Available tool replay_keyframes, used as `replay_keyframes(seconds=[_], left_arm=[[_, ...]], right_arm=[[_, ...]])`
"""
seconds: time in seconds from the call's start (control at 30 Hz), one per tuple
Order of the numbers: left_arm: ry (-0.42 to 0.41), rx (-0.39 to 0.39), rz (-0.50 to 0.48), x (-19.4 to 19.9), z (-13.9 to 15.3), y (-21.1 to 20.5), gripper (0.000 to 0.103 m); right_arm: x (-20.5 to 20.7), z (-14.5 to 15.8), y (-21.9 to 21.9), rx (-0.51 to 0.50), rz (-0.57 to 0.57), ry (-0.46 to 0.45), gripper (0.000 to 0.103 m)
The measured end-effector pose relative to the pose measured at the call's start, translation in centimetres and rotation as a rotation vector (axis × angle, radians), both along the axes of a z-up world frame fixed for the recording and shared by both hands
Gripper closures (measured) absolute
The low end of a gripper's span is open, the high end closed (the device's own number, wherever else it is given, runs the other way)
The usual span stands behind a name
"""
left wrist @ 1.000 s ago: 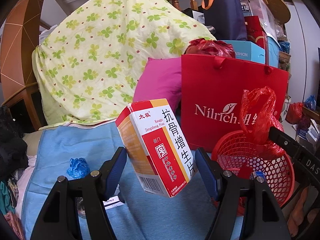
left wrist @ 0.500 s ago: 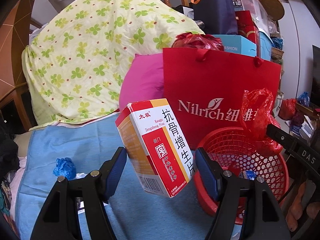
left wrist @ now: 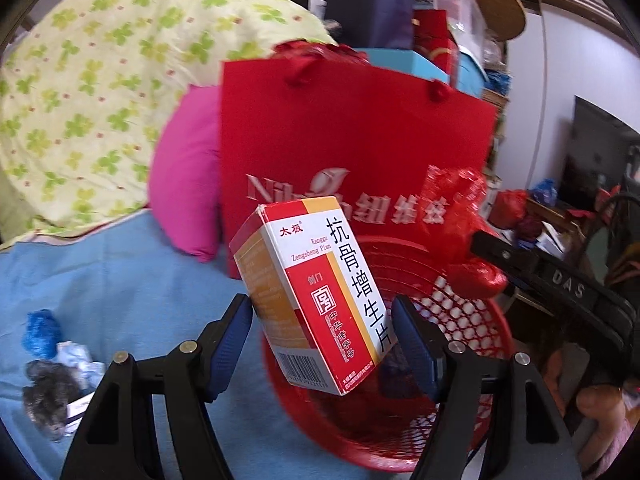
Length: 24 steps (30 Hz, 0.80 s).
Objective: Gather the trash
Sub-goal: 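Carry the medicine box and red bag to the basket and release both, then return both tools to the blanket near the remaining trash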
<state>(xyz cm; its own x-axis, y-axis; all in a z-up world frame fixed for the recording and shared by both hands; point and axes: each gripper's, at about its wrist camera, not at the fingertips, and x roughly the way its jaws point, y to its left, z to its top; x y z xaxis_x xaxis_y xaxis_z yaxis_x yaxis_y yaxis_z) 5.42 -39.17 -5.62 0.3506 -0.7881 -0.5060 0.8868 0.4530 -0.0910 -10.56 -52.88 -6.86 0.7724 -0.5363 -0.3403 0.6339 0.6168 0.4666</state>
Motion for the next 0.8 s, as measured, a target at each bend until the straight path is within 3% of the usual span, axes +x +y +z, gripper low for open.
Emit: replay_keyframes(seconds=[0.17, 0.4, 0.63, 0.8], left_arm=[[0.055, 0.012, -0.059, -0.2, -1.0, -1.2, 0.028], [0.056, 0.007, -0.045, 0.5, -0.9, -0.2, 0.028], [0.049, 0.036, 0.086, 3.3, -1.0, 4.4, 0.028], [0.047, 0.044, 0.263, 7.2, -1.2, 10.8, 0.028]], right_arm=[[-0.4, -0.2, -1.0, 0.037, -0.005, -0.016, 0.040], [-0.1, 0.3, -0.1, 0.015, 0.003, -0.042, 0.040], [2.3, 1.8, 3.8, -0.085, 0.101, -0.082, 0.040], [4.9, 2.9, 9.2, -0.203, 0.234, -0.122, 0.040]])
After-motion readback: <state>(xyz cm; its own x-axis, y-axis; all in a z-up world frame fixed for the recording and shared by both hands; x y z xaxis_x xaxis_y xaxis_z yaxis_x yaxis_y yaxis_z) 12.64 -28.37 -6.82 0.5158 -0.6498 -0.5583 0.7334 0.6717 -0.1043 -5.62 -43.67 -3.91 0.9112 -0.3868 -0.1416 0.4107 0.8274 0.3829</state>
